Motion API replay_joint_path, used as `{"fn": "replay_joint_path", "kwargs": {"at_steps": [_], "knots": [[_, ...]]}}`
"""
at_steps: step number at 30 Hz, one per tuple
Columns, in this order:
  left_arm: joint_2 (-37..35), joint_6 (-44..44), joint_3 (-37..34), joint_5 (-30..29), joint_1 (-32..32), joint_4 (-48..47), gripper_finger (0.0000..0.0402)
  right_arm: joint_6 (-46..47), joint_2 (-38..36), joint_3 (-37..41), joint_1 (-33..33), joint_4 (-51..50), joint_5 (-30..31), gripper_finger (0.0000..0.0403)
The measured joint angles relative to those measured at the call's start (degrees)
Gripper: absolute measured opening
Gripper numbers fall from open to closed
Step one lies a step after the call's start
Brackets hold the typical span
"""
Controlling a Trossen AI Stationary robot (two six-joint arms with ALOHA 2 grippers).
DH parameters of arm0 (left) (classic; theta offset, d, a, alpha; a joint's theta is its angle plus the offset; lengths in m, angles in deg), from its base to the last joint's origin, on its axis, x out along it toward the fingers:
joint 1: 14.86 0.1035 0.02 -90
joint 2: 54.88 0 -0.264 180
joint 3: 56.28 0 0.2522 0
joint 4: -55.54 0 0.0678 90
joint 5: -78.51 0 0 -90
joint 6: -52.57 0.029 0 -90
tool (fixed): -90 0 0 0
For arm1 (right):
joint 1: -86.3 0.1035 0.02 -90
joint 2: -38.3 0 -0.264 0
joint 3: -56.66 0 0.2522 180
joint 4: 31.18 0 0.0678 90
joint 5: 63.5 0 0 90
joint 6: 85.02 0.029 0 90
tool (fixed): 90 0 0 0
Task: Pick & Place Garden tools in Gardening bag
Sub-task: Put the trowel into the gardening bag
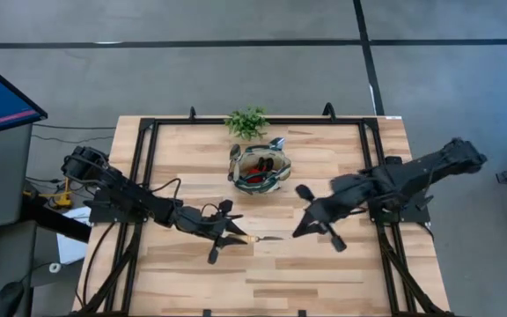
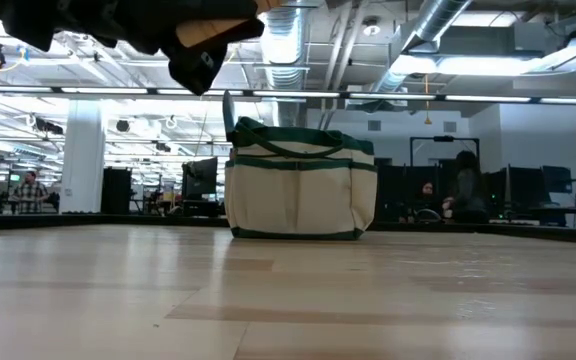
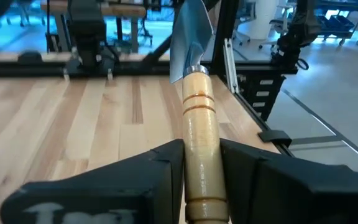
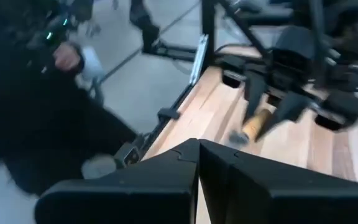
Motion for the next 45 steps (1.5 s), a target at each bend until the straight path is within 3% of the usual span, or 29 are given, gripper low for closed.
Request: {"fn": "replay_joint_path", "kwargs": {"at_steps": [6, 12, 17, 22, 29, 45], "knots": [[0.0, 1.6, 0.0, -0.17, 0.02, 5.01, 0.0063, 5.3, -10.07, 20.7, 0.68, 18.29, 8.37, 0.0], [0.0, 2.81, 0.0, -0.35, 0.15, 8.23, 0.0063, 5.55, -11.63, 35.5, 2.12, 43.65, 15.14, 0.0], [0.0, 2.84, 0.0, -0.35, 0.17, 10.13, 0.0063, 1.5, -7.82, 41.31, 3.21, 58.67, 18.49, 0.0], [0.0, 2.84, 0.0, -0.32, 1.02, 10.96, 0.0063, 0.13, -0.85, 41.57, 2.24, 68.93, 18.49, 0.0], [0.0, 2.84, 0.0, -0.34, 2.67, 10.91, 0.0063, -1.81, 6.67, 41.58, -1.26, 73.79, 18.42, 0.0], [0.0, 1.81, 0.0, -2.07, 4.57, 13.54, 0.0063, -1.89, 6.63, 41.54, -7.19, 71.48, 17.96, 0.0]]}}
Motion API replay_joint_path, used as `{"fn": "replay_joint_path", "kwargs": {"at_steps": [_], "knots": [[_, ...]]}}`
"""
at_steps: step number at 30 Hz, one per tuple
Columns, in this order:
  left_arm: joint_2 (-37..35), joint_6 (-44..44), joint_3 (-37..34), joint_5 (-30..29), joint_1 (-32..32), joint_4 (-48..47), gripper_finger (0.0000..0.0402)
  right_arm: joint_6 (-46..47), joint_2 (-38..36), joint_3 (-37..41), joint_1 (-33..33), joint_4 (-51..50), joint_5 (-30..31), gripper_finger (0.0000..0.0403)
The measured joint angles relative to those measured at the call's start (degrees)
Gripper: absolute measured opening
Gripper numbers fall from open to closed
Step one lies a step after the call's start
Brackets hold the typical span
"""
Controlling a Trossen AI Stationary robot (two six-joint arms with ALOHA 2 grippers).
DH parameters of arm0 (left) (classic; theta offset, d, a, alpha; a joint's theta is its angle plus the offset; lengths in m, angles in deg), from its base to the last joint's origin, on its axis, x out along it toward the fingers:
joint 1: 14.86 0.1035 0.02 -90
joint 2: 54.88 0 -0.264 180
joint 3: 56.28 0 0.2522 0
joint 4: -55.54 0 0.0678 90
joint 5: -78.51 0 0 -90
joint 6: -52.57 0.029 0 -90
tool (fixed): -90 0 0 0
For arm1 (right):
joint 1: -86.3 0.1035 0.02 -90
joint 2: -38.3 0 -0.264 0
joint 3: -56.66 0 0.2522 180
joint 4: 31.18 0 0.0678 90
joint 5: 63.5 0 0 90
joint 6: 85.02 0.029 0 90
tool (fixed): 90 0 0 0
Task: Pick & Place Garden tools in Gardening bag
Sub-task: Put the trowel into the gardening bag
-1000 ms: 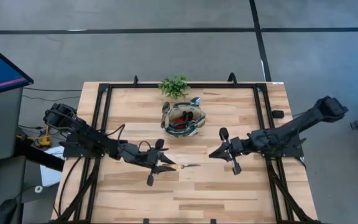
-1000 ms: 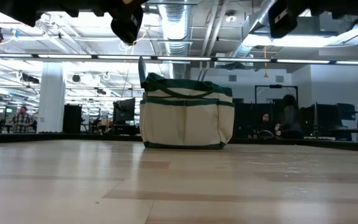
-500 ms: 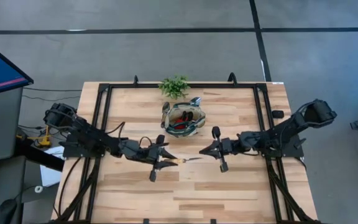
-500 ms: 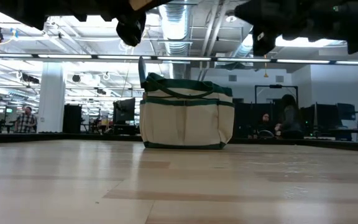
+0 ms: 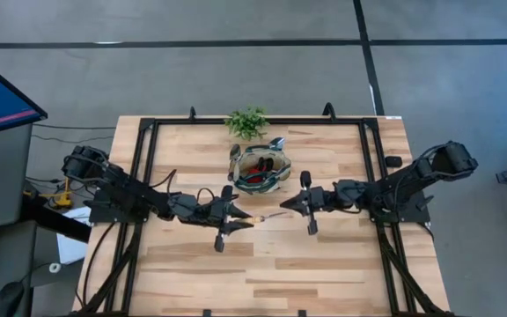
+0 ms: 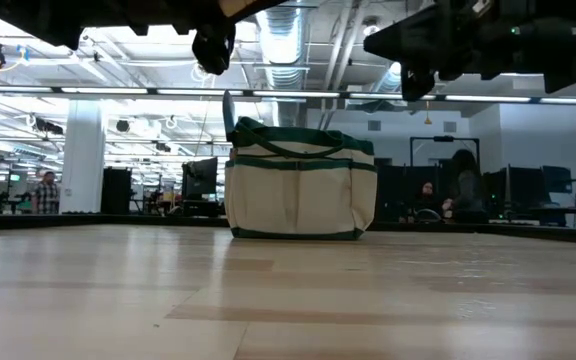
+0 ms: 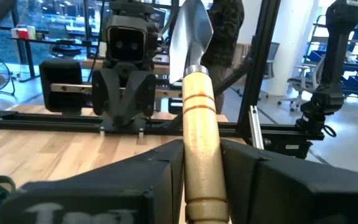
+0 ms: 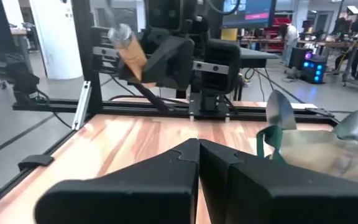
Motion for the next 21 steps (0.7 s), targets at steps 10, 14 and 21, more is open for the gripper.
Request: {"fn": "replay_joint_path", "kwargs": {"at_steps": [10, 14, 21], "knots": [[0.0, -0.07, 0.0, 0.46, -0.02, 0.23, 0.0063, 2.46, 0.0, 0.0, 0.91, 0.02, -0.09, 0.0], [0.0, -0.06, 0.0, 0.46, -0.02, 0.3, 0.0063, 2.06, 0.0, 0.0, 0.69, 0.0, -0.09, 0.0], [0.0, -0.06, 0.0, 0.46, -0.02, 0.3, 0.0063, 0.16, 0.0, 0.0, 0.62, 0.81, -0.09, 0.0011]]}}
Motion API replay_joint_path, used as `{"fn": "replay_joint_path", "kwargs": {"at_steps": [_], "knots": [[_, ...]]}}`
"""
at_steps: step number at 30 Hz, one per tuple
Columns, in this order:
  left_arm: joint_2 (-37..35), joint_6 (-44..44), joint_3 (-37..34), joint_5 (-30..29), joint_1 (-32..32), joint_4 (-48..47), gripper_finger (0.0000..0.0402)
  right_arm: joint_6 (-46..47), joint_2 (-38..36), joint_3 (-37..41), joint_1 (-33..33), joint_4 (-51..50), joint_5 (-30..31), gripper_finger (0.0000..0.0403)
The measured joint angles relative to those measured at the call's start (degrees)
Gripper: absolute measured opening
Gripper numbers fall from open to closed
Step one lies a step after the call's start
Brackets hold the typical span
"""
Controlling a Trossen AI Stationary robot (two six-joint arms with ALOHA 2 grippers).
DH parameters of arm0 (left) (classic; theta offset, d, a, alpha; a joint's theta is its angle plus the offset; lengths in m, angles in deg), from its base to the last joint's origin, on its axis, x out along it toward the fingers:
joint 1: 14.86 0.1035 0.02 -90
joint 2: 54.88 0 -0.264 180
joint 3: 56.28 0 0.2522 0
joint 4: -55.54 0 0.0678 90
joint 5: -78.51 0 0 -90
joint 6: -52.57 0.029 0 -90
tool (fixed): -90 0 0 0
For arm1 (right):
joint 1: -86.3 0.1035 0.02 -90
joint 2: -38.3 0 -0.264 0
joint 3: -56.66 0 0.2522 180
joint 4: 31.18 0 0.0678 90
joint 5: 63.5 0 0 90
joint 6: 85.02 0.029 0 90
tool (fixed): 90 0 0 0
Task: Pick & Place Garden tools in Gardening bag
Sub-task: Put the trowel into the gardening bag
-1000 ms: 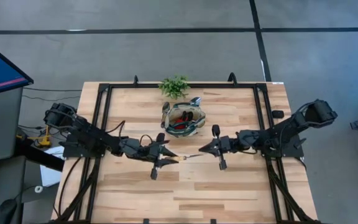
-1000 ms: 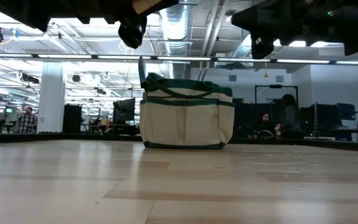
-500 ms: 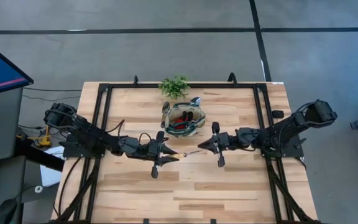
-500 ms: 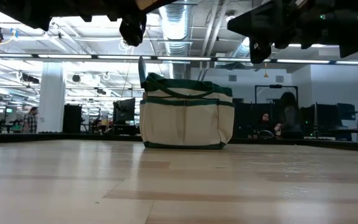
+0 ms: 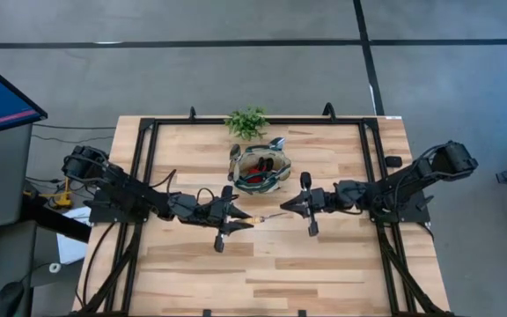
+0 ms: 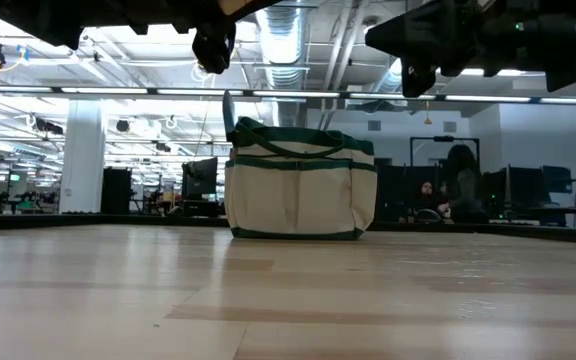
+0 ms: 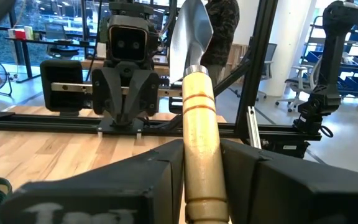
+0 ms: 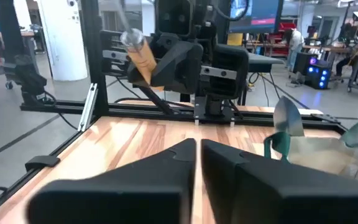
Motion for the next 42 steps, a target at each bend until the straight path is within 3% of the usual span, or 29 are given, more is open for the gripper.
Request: {"fn": "replay_joint_path", "kwargs": {"at_steps": [11, 17, 22, 33, 42], "knots": [[0.0, 0.0, 0.0, 0.02, -0.02, 0.0, 0.0063, -2.02, 0.5, -5.11, 1.82, -0.06, -4.38, 0.0163], [0.0, 0.0, 0.0, 0.02, -0.02, -0.04, 0.0063, -2.86, 0.48, -7.27, 2.66, -0.11, -4.46, 0.0192], [0.0, 0.0, 0.0, 0.02, -0.02, -0.04, 0.0063, -2.81, 0.48, -8.73, 2.63, -0.04, -4.49, 0.0177], [0.0, 0.0, 0.0, 0.0, 0.0, -0.07, 0.0063, -2.84, 0.48, -9.62, 3.42, -0.18, -5.06, 0.0087], [0.0, 0.0, 0.0, 0.0, 0.0, -0.07, 0.0063, -2.85, 0.48, -9.62, 3.4, -0.57, -5.95, 0.0037]]}}
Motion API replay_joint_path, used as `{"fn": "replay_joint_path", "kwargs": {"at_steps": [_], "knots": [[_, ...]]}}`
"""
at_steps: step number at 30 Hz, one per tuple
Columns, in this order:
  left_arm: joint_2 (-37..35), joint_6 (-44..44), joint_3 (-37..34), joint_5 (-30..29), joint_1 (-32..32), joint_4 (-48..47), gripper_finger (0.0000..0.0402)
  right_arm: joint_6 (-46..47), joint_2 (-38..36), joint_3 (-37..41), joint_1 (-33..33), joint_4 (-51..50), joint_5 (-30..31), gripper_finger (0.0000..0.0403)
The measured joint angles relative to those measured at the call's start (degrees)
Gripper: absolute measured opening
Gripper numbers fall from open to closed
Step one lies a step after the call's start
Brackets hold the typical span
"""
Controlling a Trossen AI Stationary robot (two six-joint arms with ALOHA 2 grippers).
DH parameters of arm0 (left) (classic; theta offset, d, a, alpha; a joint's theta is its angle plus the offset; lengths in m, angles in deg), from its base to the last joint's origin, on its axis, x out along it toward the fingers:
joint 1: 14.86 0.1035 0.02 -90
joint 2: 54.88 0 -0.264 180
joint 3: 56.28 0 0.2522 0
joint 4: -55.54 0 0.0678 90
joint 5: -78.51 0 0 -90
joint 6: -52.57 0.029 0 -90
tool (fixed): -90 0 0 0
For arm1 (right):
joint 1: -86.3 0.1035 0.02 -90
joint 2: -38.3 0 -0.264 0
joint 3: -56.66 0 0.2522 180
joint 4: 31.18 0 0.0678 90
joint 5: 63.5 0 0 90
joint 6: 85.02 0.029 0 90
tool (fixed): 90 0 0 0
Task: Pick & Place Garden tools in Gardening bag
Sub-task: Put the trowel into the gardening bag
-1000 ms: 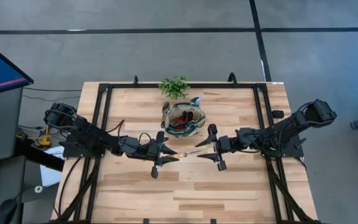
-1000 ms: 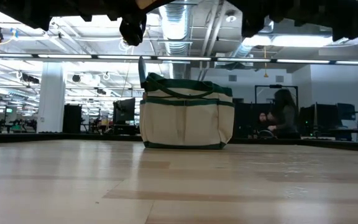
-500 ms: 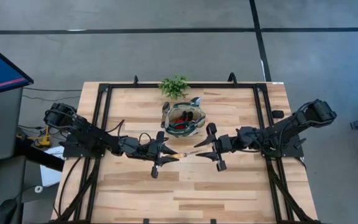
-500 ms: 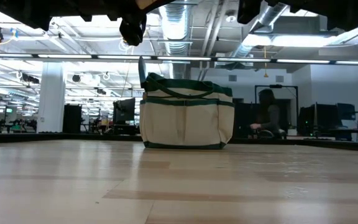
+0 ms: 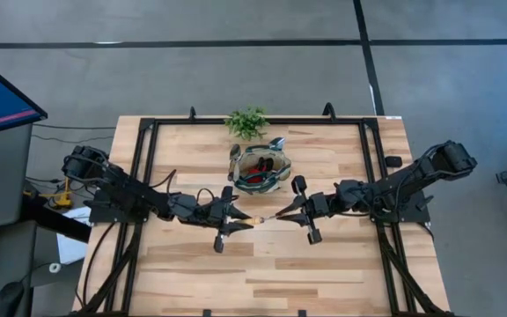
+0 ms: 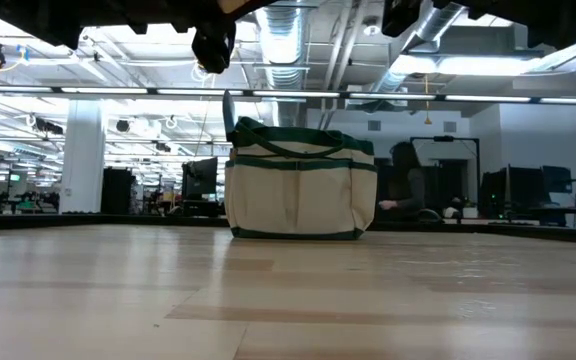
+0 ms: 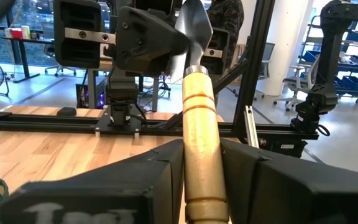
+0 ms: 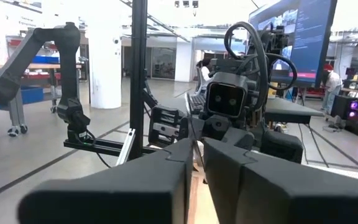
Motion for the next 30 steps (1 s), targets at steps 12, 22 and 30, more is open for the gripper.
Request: {"fn": "replay_joint_path", "kwargs": {"at_steps": [12, 22, 30], "knots": [[0.0, -0.41, 0.0, 0.0, 0.0, -0.07, 0.0069, -2.05, 0.0, 0.0, 0.33, -0.1, 0.0, 0.0002], [0.0, -2.28, 0.0, -0.58, 0.42, 0.13, 0.0125, -1.71, 0.0, 0.0, 0.33, -0.42, 0.02, 0.0], [0.0, -2.34, 0.0, -0.81, 0.44, 0.13, 0.0188, -1.67, 0.0, 0.02, 0.37, -2.36, -0.02, 0.0]]}}
